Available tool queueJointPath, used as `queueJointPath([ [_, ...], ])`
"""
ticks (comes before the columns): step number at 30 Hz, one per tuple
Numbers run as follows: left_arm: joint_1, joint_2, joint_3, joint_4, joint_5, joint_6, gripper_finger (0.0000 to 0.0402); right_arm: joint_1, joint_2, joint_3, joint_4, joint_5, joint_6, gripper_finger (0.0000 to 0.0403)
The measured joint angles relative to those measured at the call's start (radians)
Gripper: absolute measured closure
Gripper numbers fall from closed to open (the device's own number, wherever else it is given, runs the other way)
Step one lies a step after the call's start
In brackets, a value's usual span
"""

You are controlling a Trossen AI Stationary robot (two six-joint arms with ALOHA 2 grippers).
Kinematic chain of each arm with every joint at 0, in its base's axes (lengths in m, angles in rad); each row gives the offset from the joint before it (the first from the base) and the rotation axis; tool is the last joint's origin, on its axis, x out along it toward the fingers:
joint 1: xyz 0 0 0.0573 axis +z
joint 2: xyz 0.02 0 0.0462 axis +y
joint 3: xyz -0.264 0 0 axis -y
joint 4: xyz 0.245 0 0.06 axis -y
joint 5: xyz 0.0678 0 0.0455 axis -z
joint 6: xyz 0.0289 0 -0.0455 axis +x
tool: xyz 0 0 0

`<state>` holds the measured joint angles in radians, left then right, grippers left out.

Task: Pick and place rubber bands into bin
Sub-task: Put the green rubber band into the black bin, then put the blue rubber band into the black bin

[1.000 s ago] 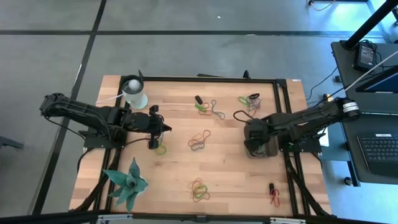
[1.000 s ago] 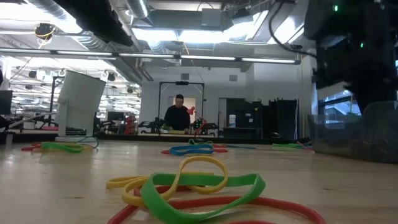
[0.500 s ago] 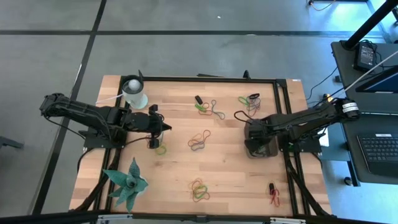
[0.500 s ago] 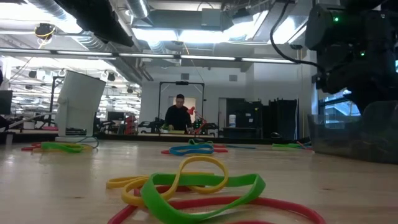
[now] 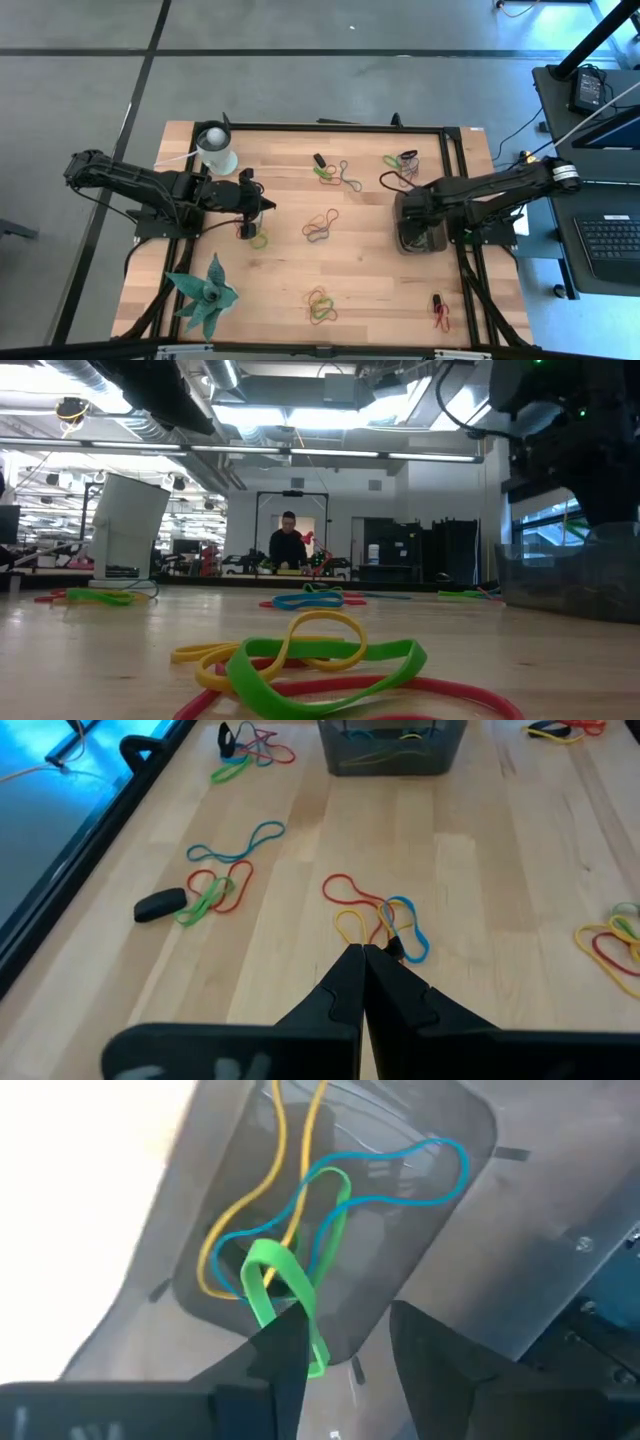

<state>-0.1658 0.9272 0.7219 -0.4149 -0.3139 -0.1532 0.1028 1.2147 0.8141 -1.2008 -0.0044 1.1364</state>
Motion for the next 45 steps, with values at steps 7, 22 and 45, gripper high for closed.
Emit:
queueJointPath([
  [7,0.0,0.0,0.0,0.0,-0.006,-0.002,0.04,0.0,-0.007,0.023,-0.036,-0.009,-0.038,0.0257],
  [22,0.0,0.0,0.0,0.0,-0.007,0.018,0.04,0.0,-0.016,0.023,0.06,-0.027,-0.122,0.0305],
  [45,0.0,0.0,0.0,0.0,-0.003,0.036,0.04,0.089,-0.027,0.023,0.045,0.01,-0.015,0.037],
])
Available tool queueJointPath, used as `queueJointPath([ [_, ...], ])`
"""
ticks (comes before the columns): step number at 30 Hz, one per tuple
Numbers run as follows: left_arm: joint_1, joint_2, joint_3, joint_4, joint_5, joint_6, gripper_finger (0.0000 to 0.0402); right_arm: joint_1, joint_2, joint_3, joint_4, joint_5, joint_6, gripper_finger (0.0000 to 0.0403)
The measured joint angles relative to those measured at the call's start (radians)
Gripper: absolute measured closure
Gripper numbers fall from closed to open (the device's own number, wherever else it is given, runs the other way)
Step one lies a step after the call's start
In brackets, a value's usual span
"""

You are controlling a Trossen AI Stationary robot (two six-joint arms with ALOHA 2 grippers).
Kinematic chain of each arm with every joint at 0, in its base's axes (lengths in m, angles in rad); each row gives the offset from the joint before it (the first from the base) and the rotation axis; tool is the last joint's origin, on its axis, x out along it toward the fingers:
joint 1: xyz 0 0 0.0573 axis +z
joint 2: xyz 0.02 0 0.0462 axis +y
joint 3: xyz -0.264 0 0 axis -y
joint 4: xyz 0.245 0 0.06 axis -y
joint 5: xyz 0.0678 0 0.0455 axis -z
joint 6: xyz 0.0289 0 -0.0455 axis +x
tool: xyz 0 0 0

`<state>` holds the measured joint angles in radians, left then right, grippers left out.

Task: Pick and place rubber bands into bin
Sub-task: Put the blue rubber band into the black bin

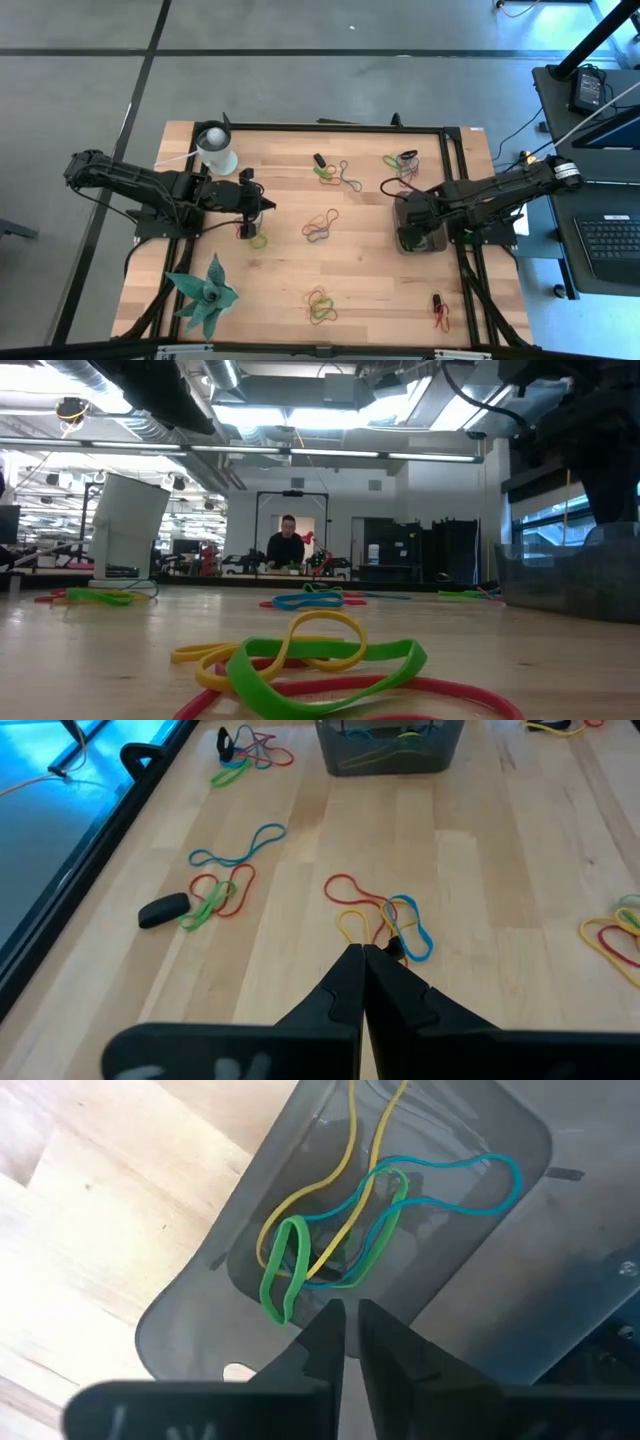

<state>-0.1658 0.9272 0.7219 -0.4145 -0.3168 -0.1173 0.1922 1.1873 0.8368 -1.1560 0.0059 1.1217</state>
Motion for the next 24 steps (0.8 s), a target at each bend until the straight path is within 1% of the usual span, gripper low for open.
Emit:
queueJointPath([
  [4,0.005,0.0,0.0,0.0,-0.03,-0.001,0.04,0.017,0.0,0.0,0.011,0.0,-0.001,0.0381],
  [7,0.005,0.0,0.0,0.0,-0.032,-0.001,0.04,0.025,0.0,0.0,0.01,0.0,-0.008,0.0389],
  [12,0.005,0.0,0.0,0.002,-0.041,-0.001,0.04,0.029,-0.027,0.0,0.011,0.001,-0.126,0.0399],
  [17,0.005,0.019,0.001,0.068,-0.11,-0.002,0.04,0.027,-0.147,0.0,0.035,0.005,-0.242,0.04],
  [21,0.005,0.067,0.003,0.17,-0.158,-0.008,0.04,0.026,-0.278,0.0,0.038,0.067,-0.314,0.04],
  [24,0.005,0.134,0.051,0.161,-0.187,-0.035,0.04,0.026,-0.37,0.0,0.038,0.136,-0.36,0.0401],
])
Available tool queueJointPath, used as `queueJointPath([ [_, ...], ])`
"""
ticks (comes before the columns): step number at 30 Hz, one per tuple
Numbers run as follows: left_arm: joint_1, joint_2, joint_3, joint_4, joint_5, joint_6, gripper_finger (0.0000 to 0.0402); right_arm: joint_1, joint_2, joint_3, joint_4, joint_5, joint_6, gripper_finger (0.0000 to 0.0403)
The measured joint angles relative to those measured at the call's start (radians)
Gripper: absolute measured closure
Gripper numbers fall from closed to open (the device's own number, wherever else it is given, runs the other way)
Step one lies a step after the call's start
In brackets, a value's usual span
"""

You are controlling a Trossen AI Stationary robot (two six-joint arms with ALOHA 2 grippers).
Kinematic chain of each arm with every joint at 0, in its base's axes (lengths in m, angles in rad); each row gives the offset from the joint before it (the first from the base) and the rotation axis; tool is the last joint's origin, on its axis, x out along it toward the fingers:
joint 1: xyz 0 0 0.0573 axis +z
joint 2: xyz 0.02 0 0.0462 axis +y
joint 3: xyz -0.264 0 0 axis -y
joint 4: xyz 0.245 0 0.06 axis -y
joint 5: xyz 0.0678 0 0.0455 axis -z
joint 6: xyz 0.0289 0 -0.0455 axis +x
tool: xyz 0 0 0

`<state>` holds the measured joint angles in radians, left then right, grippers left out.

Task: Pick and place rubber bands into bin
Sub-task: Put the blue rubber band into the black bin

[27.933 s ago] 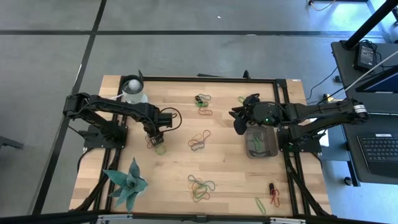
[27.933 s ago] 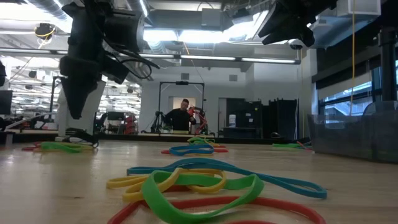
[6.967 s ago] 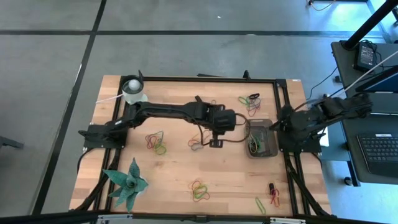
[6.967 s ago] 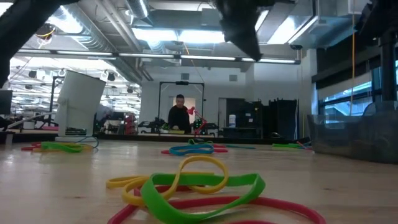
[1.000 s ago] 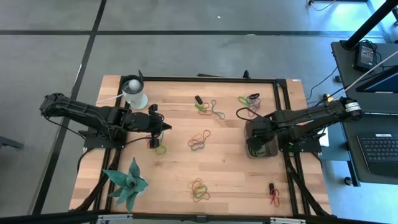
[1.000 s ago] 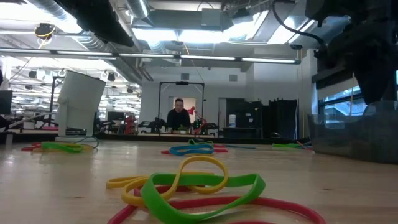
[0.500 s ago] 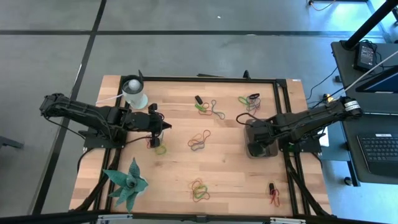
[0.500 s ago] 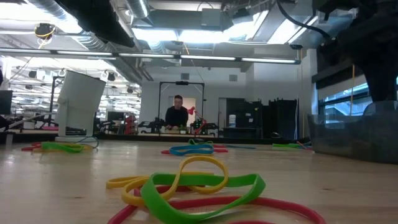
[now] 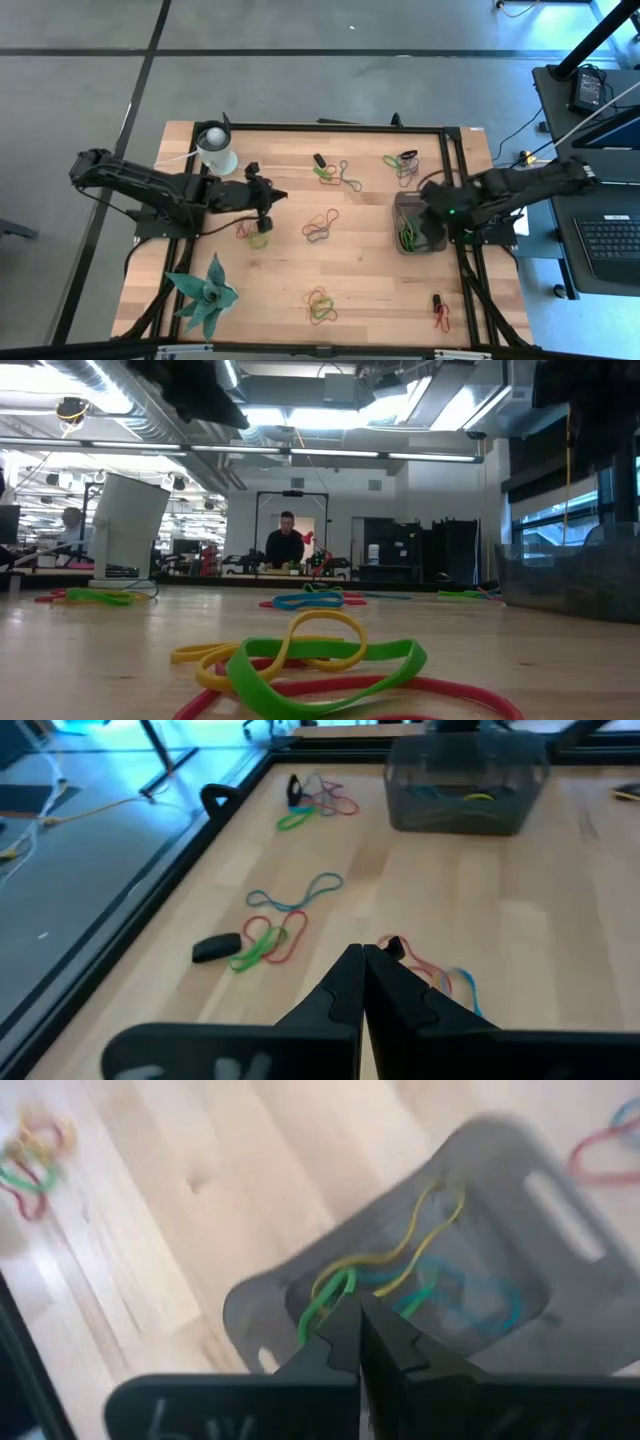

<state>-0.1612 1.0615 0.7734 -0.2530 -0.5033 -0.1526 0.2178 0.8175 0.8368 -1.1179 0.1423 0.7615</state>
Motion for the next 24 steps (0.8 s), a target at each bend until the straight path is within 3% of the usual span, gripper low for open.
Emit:
queueJointPath([
  [6,0.002,0.166,0.153,-0.094,-0.034,-0.01,0.04,-0.081,-0.11,0.0,0.014,0.052,-0.089,0.0401],
  [12,0.009,0.266,0.263,-0.244,-0.037,-0.034,0.04,-0.172,-0.104,0.0,0.116,0.052,-0.268,0.0402],
  [17,0.052,0.273,0.282,-0.507,-0.007,-0.287,0.04,-0.214,-0.076,0.001,0.205,0.051,-0.38,0.0402],
  [21,0.107,0.273,0.28,-0.733,0.089,-0.504,0.04,-0.23,-0.055,0.0,0.219,0.05,-0.427,0.0402],
  [24,0.141,0.273,0.26,-0.809,0.159,-0.588,0.0395,-0.236,-0.042,0.0,0.218,0.048,-0.448,0.0402],
])
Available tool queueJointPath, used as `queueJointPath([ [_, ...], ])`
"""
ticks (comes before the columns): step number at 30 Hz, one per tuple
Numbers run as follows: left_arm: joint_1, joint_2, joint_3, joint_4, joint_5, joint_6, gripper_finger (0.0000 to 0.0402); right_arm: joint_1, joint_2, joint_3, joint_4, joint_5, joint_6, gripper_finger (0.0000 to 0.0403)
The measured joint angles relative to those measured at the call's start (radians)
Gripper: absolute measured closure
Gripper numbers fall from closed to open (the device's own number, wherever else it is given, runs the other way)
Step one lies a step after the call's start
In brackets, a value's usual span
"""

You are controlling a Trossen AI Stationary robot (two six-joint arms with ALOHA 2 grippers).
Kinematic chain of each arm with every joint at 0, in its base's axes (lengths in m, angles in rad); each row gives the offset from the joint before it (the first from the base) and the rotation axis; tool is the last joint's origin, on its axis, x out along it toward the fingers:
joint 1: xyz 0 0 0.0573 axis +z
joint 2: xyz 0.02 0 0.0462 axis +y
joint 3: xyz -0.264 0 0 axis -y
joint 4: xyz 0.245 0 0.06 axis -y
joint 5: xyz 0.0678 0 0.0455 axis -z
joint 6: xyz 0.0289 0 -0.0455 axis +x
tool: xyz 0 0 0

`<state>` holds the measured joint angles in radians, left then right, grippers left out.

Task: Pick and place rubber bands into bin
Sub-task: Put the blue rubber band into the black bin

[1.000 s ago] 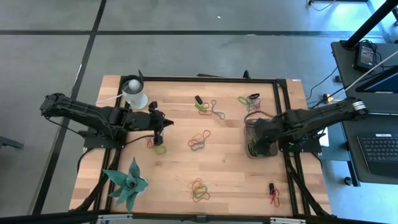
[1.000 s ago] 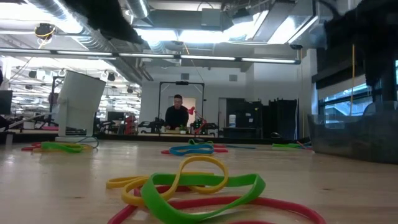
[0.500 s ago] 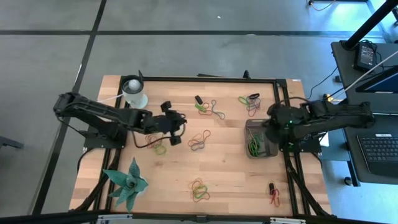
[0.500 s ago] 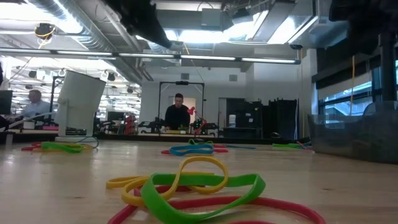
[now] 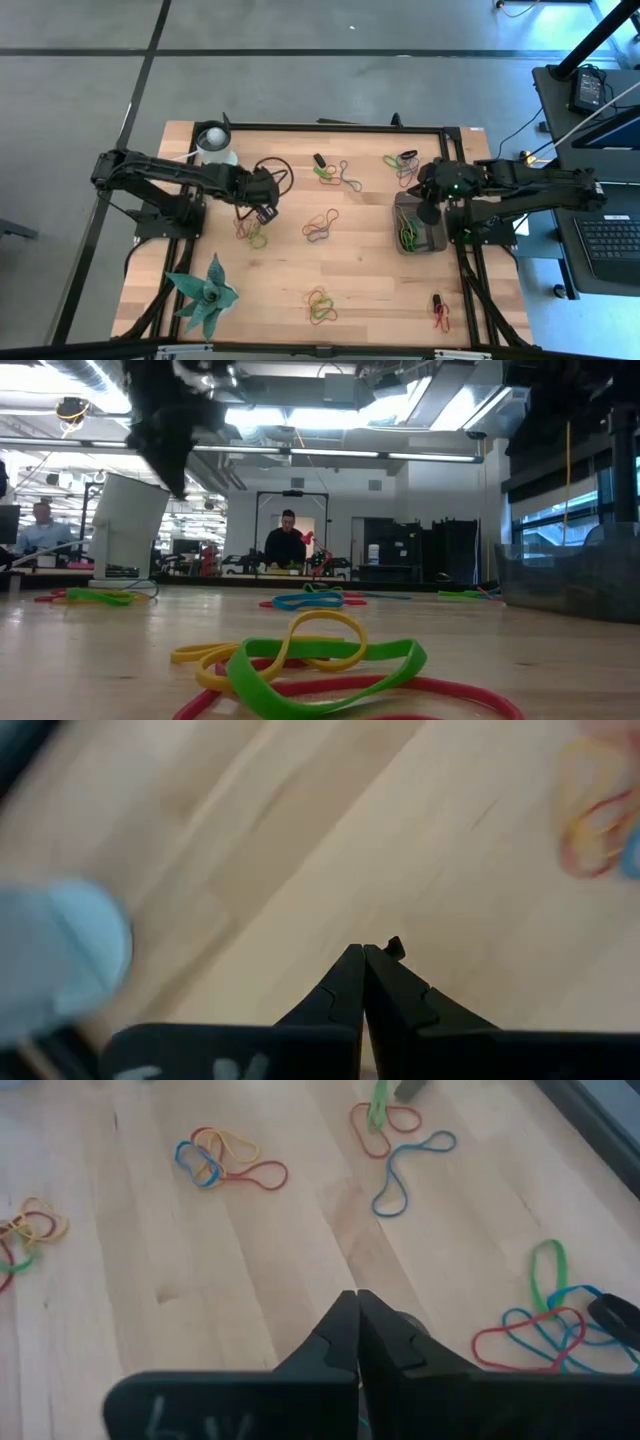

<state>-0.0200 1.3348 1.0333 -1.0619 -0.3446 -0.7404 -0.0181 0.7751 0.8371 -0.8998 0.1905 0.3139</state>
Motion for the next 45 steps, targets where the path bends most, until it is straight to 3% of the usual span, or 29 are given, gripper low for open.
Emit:
queueJointPath([
  [10,0.038,0.0,-0.149,0.065,0.101,-0.165,0.0297,0.0,0.016,0.0,-0.001,0.0,-0.038,0.0397],
  [15,0.038,0.0,-0.229,0.145,0.132,-0.19,0.027,0.0,0.016,0.0,-0.001,0.001,-0.033,0.0395],
  [24,0.038,0.0,-0.292,0.239,0.143,-0.187,0.0272,0.0,0.016,0.0,-0.001,0.001,-0.028,0.0394],
  [28,0.038,0.0,-0.292,0.24,0.078,-0.118,0.0278,0.0,0.016,0.0,-0.001,0.001,-0.028,0.0394],
  [35,0.038,0.001,-0.292,0.309,0.07,-0.006,0.028,0.0,0.016,0.0,-0.001,0.001,-0.027,0.0393],
  [45,0.038,0.157,-0.292,0.304,0.089,0.076,0.027,0.001,0.016,0.0,-0.001,0.001,-0.001,0.0393],
])
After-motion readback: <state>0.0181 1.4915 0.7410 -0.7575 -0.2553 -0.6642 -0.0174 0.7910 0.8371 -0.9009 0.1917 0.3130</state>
